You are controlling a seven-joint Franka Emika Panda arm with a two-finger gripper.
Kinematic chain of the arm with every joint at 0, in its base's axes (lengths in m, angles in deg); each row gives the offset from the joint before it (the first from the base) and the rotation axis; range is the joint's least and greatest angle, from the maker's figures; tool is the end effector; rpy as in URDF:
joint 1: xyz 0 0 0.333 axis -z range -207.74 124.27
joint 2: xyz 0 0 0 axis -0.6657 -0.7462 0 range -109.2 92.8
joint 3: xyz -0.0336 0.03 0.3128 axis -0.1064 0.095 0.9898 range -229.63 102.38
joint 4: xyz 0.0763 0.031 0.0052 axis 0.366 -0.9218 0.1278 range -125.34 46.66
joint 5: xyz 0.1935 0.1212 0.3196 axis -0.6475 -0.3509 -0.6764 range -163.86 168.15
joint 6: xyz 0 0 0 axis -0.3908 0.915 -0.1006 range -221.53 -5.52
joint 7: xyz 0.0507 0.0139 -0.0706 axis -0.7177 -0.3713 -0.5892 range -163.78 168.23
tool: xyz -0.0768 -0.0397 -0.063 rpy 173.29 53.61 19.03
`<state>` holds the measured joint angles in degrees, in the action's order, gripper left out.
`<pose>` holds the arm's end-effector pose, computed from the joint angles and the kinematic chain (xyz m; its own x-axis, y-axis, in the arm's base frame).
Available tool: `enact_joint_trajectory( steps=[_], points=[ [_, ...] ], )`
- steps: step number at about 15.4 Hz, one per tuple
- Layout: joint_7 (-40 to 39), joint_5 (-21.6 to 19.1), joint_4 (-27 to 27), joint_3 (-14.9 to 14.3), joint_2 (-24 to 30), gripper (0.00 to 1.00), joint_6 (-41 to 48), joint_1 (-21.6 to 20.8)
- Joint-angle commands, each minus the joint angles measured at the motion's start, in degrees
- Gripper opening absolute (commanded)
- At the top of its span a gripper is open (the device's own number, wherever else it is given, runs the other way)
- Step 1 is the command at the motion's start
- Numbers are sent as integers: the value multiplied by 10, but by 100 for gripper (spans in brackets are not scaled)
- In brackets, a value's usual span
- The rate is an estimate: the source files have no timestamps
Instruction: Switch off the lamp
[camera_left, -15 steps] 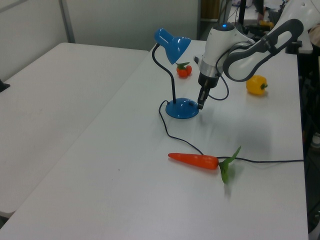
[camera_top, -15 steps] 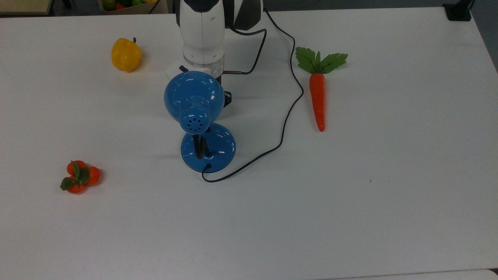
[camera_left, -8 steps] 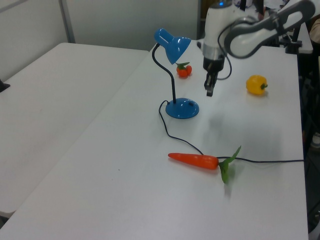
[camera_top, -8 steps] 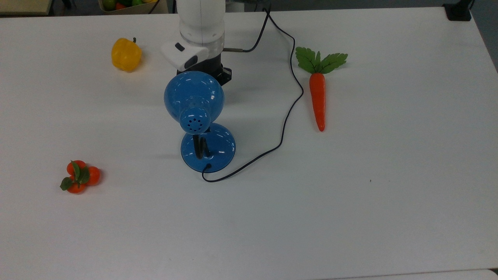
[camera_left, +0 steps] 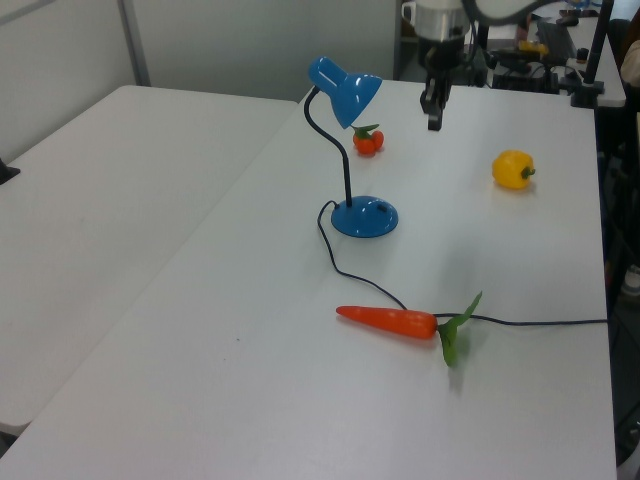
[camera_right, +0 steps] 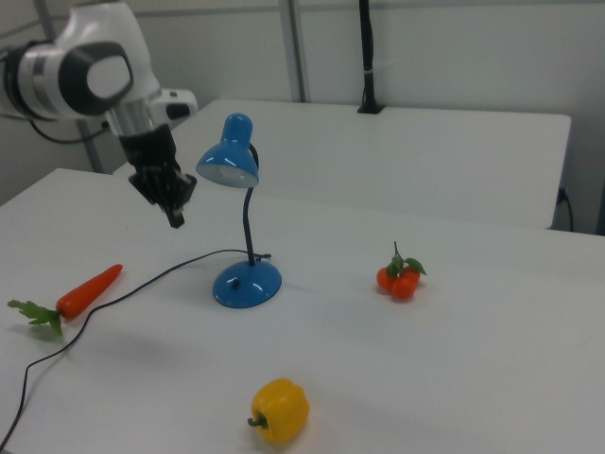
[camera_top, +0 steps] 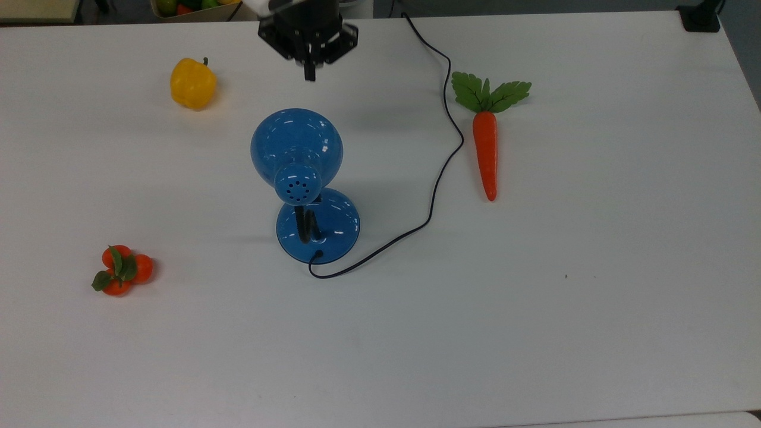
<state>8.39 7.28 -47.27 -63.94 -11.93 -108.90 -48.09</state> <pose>0.5826 0.0541 0.5406 0.9996 0.0175 0.0211 0.0156 -0.9962 0.0861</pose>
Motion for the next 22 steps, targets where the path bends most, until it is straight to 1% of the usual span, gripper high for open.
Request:
enact_joint_trajectory(
  steps=[1,2,4,5,6,8,9,10,11,22],
  points=[
    [-25,-13,55,-1,8,0,74,-3],
    [-44,-13,67,-1,12,0,93,-3],
    [-60,-13,71,-2,16,0,103,-1],
    [-60,-13,71,-3,18,2,104,-1],
    [-60,-12,71,-3,19,11,104,-1],
    [-60,-12,71,-5,20,31,106,1],
    [-61,-12,71,-5,24,53,114,2],
    [-61,-11,71,-6,28,80,118,2],
    [-62,-9,71,-7,29,100,119,3],
    [-63,-5,71,-12,36,100,120,6]
  ],
)
